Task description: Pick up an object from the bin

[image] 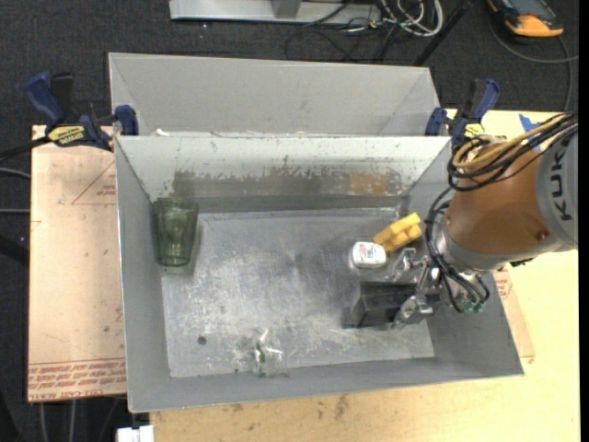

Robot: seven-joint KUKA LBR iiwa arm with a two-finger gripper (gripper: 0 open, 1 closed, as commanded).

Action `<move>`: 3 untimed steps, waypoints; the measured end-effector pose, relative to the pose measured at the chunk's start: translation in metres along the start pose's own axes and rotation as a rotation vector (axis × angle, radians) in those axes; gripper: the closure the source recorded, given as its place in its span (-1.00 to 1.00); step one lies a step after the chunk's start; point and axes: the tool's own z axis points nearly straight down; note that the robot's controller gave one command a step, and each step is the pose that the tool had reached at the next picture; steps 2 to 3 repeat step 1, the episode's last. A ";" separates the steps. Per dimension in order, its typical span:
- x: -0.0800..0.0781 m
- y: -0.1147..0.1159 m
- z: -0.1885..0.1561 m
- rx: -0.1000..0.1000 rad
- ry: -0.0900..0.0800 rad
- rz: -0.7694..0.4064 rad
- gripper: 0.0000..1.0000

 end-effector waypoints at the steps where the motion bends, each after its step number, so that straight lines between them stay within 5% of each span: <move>1: 0.002 0.000 -0.008 -0.001 0.007 0.000 1.00; 3: 0.002 0.000 -0.008 -0.001 0.007 0.000 1.00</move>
Offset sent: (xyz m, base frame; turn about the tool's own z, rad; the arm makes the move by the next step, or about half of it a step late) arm -0.0001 0.0002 0.0497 0.0000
